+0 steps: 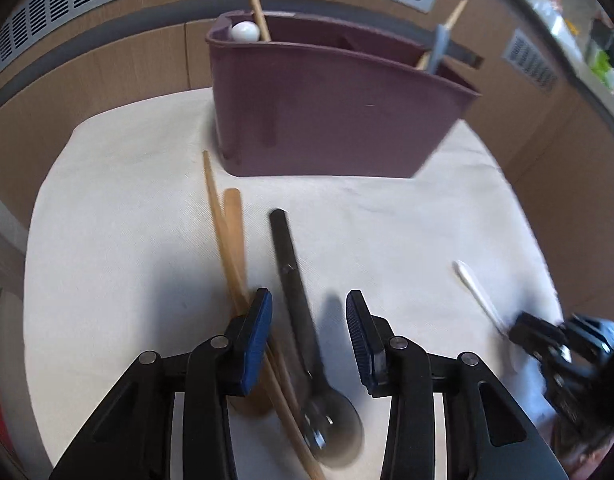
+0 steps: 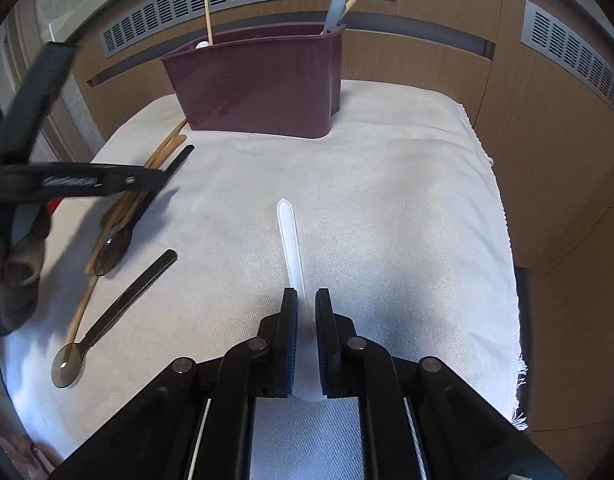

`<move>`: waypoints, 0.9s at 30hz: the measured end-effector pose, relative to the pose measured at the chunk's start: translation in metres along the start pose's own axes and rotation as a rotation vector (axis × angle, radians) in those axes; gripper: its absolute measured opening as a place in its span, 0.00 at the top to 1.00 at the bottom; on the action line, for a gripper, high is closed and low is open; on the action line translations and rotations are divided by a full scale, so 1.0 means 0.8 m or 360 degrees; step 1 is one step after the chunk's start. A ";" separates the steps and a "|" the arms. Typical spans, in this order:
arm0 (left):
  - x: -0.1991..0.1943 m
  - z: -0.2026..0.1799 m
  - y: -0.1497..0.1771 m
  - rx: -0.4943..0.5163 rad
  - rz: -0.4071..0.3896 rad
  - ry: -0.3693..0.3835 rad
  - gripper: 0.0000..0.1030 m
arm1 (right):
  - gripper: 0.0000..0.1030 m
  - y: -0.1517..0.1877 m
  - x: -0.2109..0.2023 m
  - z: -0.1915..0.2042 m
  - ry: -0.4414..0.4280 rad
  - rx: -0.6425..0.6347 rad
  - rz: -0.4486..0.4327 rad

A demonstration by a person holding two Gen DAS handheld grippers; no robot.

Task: Organize utensils
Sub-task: 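Grasp the dark black-handled spoon with the left gripper while the right gripper holds the white spoon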

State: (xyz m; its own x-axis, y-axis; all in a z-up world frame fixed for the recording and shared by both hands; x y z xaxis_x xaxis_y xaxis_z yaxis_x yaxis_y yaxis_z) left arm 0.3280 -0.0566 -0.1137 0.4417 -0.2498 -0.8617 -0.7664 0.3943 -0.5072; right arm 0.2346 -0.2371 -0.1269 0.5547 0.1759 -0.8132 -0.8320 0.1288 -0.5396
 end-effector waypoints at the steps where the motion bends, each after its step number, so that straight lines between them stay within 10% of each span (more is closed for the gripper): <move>1: 0.005 0.001 -0.004 0.0012 0.0019 -0.0024 0.62 | 0.82 0.001 -0.001 0.001 -0.0011 0.0000 -0.0003; 6: 0.016 -0.015 -0.009 0.0093 0.0062 -0.0049 0.74 | 0.26 -0.001 -0.012 -0.002 0.0046 -0.0027 -0.0117; 15: 0.002 -0.062 0.031 0.0242 0.0109 0.0066 0.76 | 0.09 -0.013 -0.004 0.020 0.0026 -0.0158 -0.0121; 17: -0.004 -0.067 0.042 0.0262 0.0129 0.0074 0.76 | 0.16 -0.017 0.003 0.024 0.0017 -0.0184 -0.0108; 21: -0.008 -0.068 0.049 0.0259 0.0154 0.0088 0.76 | 0.65 -0.024 0.030 0.034 -0.0023 -0.0229 0.0027; 27: -0.002 -0.059 0.038 0.0238 0.0173 0.0094 0.76 | 0.90 -0.018 0.046 0.031 0.0016 -0.0227 0.0102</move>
State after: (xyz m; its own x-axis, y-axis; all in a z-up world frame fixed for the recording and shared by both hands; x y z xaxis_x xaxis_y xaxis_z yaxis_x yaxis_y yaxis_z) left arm 0.2822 -0.0857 -0.1269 0.3283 -0.2483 -0.9113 -0.7285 0.5476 -0.4116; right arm 0.2676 -0.2082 -0.1435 0.5011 0.1696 -0.8486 -0.8589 -0.0226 -0.5117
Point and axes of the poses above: each gripper's, at about its wrist camera, not at the fingertips, and x roughly the way its jaws point, z to its left, y to its underside, the point moved 6 cm from there along x, roughly the way its jaws point, and after that the axes turned 15 degrees about x, right-handed, at the moved point
